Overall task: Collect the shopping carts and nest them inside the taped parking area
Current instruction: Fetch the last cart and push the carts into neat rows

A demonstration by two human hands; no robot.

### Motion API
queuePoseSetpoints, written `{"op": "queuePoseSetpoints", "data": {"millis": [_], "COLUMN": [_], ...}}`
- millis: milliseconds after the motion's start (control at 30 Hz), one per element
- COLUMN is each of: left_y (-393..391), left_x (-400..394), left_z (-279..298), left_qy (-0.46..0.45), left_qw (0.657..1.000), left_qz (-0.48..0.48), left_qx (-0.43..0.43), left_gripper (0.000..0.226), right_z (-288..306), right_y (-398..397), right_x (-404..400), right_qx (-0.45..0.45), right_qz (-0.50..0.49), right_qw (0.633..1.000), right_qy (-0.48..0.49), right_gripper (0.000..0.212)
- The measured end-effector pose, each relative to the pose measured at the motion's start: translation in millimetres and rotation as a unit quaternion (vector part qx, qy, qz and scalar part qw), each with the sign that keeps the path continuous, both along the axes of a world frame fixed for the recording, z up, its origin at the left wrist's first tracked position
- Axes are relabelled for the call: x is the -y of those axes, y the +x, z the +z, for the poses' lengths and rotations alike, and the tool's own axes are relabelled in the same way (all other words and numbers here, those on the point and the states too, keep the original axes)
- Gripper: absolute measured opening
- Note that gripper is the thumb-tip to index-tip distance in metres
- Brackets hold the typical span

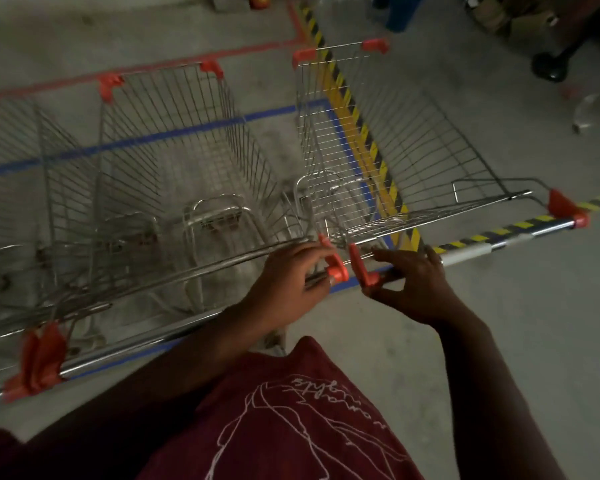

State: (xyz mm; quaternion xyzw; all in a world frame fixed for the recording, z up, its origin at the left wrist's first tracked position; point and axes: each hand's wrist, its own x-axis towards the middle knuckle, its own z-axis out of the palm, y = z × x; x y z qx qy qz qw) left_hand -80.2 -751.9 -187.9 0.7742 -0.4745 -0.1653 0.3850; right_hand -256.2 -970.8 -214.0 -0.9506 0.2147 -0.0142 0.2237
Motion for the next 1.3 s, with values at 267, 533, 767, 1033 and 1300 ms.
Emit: {"op": "queuePoseSetpoints", "data": {"millis": [267,533,767,1033,1300], "left_y": [-13,-53,-70,-72,-73], "left_x": [25,35,44,43,40], "left_z": [-4,-9,-13,-18,-24], "left_qy": [0.031,0.146,0.2,0.149,0.148], "left_qw": [0.993,0.976,0.944,0.953,0.952], "left_qz": [0.115,0.155,0.243,0.25,0.253], "left_qx": [-0.022,0.04,0.101,0.086,0.091], "left_gripper": [0.051,0.093,0.097,0.089,0.086], "right_z": [1,-8,-14,-14,-19], "right_y": [8,19,24,30,32], "right_x": [39,44,47,36,34], "right_qx": [0.043,0.042,0.081,0.092,0.108], "right_qz": [0.125,0.201,0.21,0.219,0.217], "right_qw": [0.99,0.977,0.971,0.968,0.966], "right_qy": [0.048,-0.057,-0.081,-0.086,-0.091], "right_gripper": [0.06,0.053,0.04,0.039,0.036]}}
